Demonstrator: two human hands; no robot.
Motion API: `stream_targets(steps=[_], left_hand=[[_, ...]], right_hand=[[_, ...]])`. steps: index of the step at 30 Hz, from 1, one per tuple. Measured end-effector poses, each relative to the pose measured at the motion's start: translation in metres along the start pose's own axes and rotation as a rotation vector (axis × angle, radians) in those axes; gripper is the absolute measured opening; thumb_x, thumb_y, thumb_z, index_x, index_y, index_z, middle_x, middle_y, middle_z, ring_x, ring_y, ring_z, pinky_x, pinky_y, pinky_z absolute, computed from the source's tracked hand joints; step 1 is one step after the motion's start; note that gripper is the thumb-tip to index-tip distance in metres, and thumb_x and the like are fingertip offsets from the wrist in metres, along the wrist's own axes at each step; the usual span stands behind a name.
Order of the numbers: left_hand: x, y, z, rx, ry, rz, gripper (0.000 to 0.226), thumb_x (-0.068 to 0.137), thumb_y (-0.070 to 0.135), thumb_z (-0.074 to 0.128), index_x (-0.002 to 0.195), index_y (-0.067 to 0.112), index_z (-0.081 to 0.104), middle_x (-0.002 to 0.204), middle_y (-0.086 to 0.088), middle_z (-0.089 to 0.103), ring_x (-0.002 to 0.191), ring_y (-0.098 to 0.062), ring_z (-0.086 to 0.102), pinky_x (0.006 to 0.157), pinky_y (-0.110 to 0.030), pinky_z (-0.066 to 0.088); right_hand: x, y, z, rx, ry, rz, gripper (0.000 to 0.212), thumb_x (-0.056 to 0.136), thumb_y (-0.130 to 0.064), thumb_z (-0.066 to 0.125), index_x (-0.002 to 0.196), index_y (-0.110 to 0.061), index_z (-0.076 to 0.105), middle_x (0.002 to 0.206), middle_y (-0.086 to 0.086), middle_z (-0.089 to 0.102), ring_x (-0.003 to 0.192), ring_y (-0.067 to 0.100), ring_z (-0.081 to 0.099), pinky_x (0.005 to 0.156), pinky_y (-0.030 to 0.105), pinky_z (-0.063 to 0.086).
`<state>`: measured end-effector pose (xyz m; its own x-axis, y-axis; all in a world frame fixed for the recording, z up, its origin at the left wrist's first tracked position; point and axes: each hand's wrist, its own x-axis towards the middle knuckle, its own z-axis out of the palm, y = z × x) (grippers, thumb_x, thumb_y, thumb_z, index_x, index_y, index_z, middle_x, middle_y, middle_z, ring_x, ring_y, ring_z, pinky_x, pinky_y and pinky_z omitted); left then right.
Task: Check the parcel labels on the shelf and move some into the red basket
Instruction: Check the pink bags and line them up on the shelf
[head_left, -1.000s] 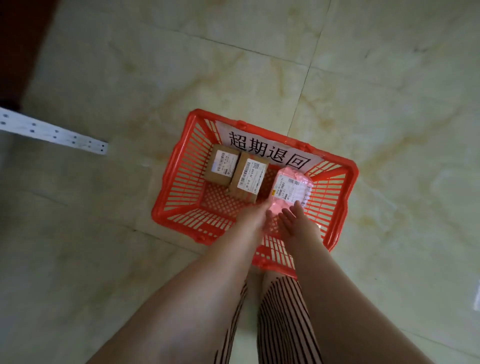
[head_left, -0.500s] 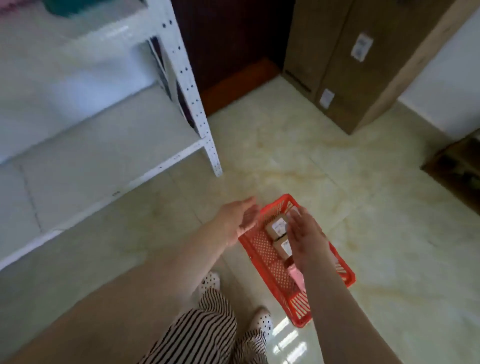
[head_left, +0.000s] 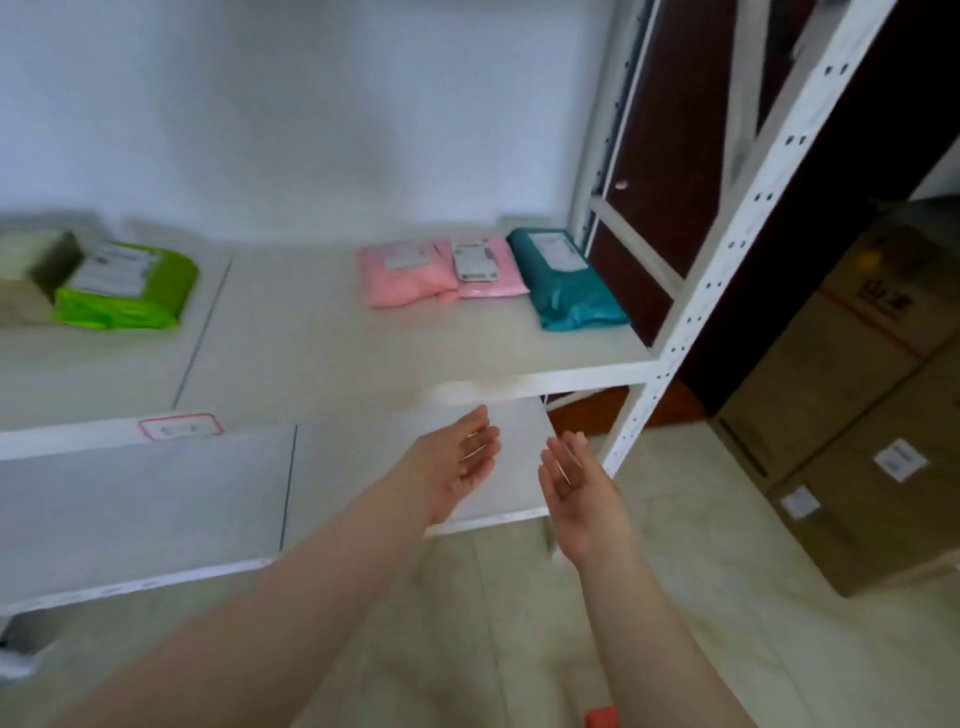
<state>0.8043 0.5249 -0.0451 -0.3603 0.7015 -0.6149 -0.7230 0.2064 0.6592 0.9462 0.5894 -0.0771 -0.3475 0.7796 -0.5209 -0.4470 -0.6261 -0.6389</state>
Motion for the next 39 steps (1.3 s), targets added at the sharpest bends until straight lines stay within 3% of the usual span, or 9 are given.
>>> stream_targets(steps=[9,13,18,22,25,28,32,36,39], left_hand=[[0.023,0.159,-0.104,-0.052,0.075,0.146,0.012,0.087,0.03,0.071,0.086,0.019,0.066,0.09,0.0,0.066,0.079,-0.01,0.063,0.07,-0.022,0.051],[0.045,0.187,-0.118,-0.085,0.1,0.152,0.016,0.087,0.03,0.072,0.09,0.016,0.065,0.09,-0.001,0.064,0.08,-0.012,0.061,0.071,-0.022,0.051],[0.085,0.207,-0.117,-0.105,0.153,0.127,0.024,0.084,0.033,0.074,0.093,0.013,0.063,0.089,-0.003,0.061,0.076,-0.013,0.058,0.071,-0.023,0.051],[0.119,0.224,-0.109,-0.096,0.213,0.14,0.036,0.083,0.035,0.075,0.106,0.011,0.06,0.093,-0.005,0.058,0.078,-0.016,0.056,0.075,-0.027,0.05],[0.143,0.239,-0.102,-0.071,0.25,0.155,0.039,0.083,0.037,0.074,0.11,0.012,0.059,0.105,-0.007,0.057,0.093,-0.02,0.054,0.084,-0.03,0.046],[0.165,0.25,-0.096,-0.051,0.296,0.167,0.042,0.082,0.038,0.074,0.112,0.013,0.059,0.11,-0.007,0.057,0.098,-0.02,0.053,0.089,-0.031,0.045],[0.19,0.254,-0.088,-0.038,0.318,0.172,0.05,0.083,0.036,0.074,0.122,0.009,0.059,0.109,-0.006,0.056,0.098,-0.02,0.054,0.088,-0.031,0.049],[0.206,0.258,-0.081,-0.055,0.312,0.158,0.025,0.087,0.027,0.071,0.081,0.007,0.059,0.077,-0.006,0.056,0.065,-0.017,0.055,0.074,-0.031,0.052],[0.212,0.264,-0.079,-0.02,0.316,0.162,0.023,0.088,0.027,0.071,0.081,0.008,0.06,0.074,-0.006,0.06,0.061,-0.018,0.057,0.066,-0.031,0.052]], right_hand=[[0.032,0.059,0.203,-0.086,-0.107,0.012,0.016,0.095,-0.028,0.065,0.104,-0.015,0.067,0.107,0.006,0.07,0.099,0.016,0.066,0.082,0.025,0.052],[0.053,0.056,0.243,-0.151,-0.096,-0.013,0.01,0.094,-0.027,0.067,0.098,-0.018,0.069,0.108,0.007,0.07,0.099,0.017,0.066,0.082,0.026,0.053],[0.096,0.034,0.274,-0.241,-0.033,-0.097,0.023,0.091,-0.024,0.072,0.109,-0.012,0.067,0.109,0.007,0.07,0.096,0.018,0.065,0.084,0.026,0.054],[0.141,0.015,0.292,-0.31,0.017,-0.23,0.038,0.092,-0.02,0.071,0.124,-0.003,0.063,0.11,0.01,0.064,0.082,0.015,0.06,0.065,0.016,0.053],[0.171,0.0,0.305,-0.512,0.101,-0.374,0.045,0.092,-0.02,0.07,0.132,-0.005,0.058,0.121,0.007,0.063,0.092,0.018,0.059,0.048,0.008,0.044],[0.198,-0.008,0.309,-0.686,0.136,-0.429,0.045,0.092,-0.025,0.069,0.133,-0.011,0.058,0.117,0.0,0.064,0.092,0.017,0.058,0.043,0.01,0.039],[0.226,-0.006,0.308,-0.877,0.134,-0.43,0.048,0.091,-0.03,0.068,0.134,-0.011,0.058,0.124,0.004,0.066,0.092,0.018,0.058,0.058,0.021,0.042],[0.244,0.001,0.311,-0.939,0.109,-0.421,0.052,0.086,-0.035,0.072,0.13,-0.012,0.058,0.117,0.004,0.067,0.103,0.025,0.065,0.091,0.046,0.056],[0.247,0.006,0.315,-1.002,0.077,-0.426,0.054,0.086,-0.035,0.073,0.131,-0.009,0.058,0.106,0.0,0.061,0.106,0.028,0.065,0.094,0.049,0.054]])
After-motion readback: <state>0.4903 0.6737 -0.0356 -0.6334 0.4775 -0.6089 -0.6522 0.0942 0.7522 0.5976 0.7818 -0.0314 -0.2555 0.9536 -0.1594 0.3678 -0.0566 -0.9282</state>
